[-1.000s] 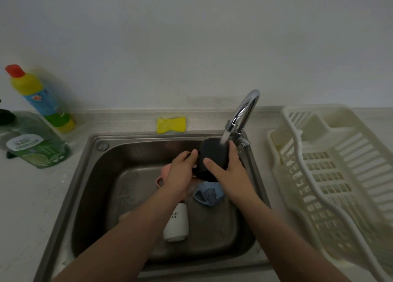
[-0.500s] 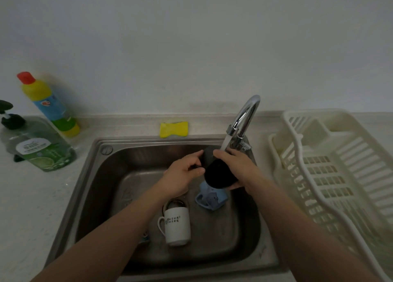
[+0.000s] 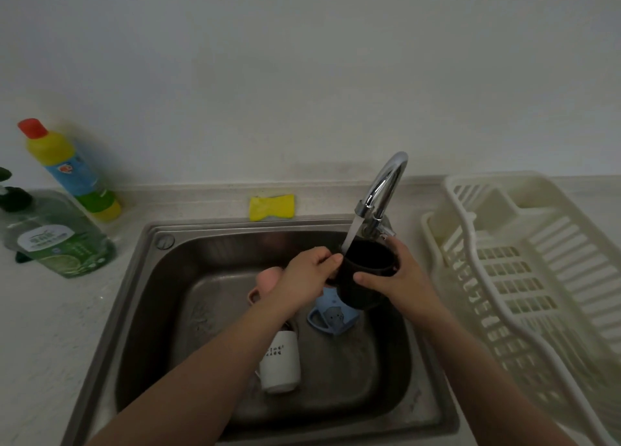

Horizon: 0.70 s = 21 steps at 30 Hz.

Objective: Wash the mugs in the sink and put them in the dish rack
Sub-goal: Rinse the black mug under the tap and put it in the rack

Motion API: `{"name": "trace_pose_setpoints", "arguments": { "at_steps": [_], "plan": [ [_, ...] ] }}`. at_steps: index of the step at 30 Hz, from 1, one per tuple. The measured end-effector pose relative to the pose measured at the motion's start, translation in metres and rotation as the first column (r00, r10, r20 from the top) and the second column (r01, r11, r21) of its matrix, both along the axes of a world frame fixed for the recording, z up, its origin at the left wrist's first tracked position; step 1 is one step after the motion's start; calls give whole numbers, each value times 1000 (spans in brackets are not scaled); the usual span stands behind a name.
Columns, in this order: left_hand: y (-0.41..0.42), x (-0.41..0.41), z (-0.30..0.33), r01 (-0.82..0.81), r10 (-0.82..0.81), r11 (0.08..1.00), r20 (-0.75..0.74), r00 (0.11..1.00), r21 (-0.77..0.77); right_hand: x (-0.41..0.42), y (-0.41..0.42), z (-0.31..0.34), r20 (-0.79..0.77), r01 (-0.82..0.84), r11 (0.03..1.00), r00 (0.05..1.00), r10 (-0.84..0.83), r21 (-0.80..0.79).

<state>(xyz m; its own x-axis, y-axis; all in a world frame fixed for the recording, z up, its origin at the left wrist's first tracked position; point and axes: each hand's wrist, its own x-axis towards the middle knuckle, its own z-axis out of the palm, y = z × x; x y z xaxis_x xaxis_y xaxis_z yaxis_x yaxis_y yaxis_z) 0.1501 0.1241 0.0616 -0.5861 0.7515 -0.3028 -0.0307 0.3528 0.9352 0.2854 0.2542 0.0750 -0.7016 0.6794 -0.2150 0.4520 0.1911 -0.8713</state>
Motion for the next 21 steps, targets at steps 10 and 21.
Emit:
{"name": "trace_pose_setpoints", "arguments": {
  "at_steps": [10,21],
  "plan": [
    [-24,-3,-19,-28,36,997,110,993,-77,-18,-21,-11,99,30,975,995,-8,-220],
    [-29,-5,-23,-94,133,982,250,959,-163,-36,-20,-28,214,80,927,977,1,-367]
  ]
}}
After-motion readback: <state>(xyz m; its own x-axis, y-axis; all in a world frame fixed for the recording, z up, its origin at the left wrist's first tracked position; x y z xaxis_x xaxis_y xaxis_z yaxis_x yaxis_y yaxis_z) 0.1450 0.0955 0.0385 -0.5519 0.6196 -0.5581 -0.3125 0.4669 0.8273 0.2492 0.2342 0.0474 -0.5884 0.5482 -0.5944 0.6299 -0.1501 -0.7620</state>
